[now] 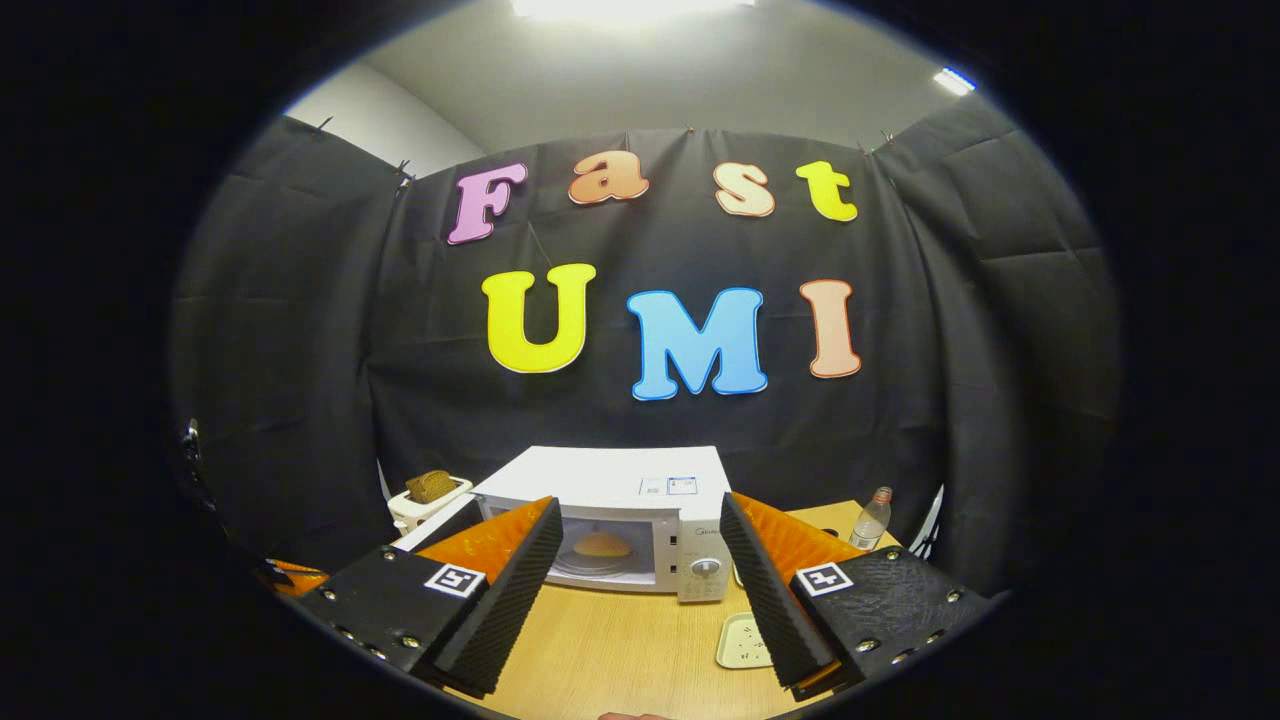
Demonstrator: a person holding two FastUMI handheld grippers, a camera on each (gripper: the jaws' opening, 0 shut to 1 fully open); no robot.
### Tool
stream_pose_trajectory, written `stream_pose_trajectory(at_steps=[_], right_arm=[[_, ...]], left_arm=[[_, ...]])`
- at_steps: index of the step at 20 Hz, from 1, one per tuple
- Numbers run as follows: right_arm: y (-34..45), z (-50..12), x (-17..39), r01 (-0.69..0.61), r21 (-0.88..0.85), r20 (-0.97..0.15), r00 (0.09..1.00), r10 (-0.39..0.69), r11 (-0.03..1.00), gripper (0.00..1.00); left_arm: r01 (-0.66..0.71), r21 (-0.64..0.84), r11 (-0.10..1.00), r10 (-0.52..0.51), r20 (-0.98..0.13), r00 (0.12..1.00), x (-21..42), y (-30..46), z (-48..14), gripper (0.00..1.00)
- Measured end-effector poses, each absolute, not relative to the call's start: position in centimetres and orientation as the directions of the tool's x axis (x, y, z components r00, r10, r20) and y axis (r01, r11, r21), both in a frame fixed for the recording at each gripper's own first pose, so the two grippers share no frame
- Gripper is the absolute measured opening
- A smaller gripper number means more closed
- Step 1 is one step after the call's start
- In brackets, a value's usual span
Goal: Open the microwave oven with the left hand, put the food in, and close the microwave oven.
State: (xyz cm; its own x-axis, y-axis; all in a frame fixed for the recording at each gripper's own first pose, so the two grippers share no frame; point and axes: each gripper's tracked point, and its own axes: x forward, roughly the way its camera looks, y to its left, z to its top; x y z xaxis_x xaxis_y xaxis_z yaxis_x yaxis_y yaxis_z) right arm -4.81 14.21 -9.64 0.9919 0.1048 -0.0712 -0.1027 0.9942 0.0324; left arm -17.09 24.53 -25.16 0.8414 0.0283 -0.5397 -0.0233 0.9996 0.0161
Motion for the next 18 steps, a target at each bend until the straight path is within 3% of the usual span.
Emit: stream_pose_trajectory(at_steps=[4, 18], right_arm=[[13.4, -9.7, -4.0, -0.091, 0.046, -0.078, 0.992, 0.095, 0.995, 0.97], [9.0, -7.6, -1.7, -0.068, 0.035, 0.005, 0.998, 0.068, 0.997, 0.97]], left_arm=[[-0.016, -0.003, 1.000, 0.012, -0.556, 0.831, -17.3, 23.4, -26.0, 0.07], [0.192, -0.088, 0.978, -0.207, -0.581, 0.787, -14.8, 10.6, -27.1, 0.07]])
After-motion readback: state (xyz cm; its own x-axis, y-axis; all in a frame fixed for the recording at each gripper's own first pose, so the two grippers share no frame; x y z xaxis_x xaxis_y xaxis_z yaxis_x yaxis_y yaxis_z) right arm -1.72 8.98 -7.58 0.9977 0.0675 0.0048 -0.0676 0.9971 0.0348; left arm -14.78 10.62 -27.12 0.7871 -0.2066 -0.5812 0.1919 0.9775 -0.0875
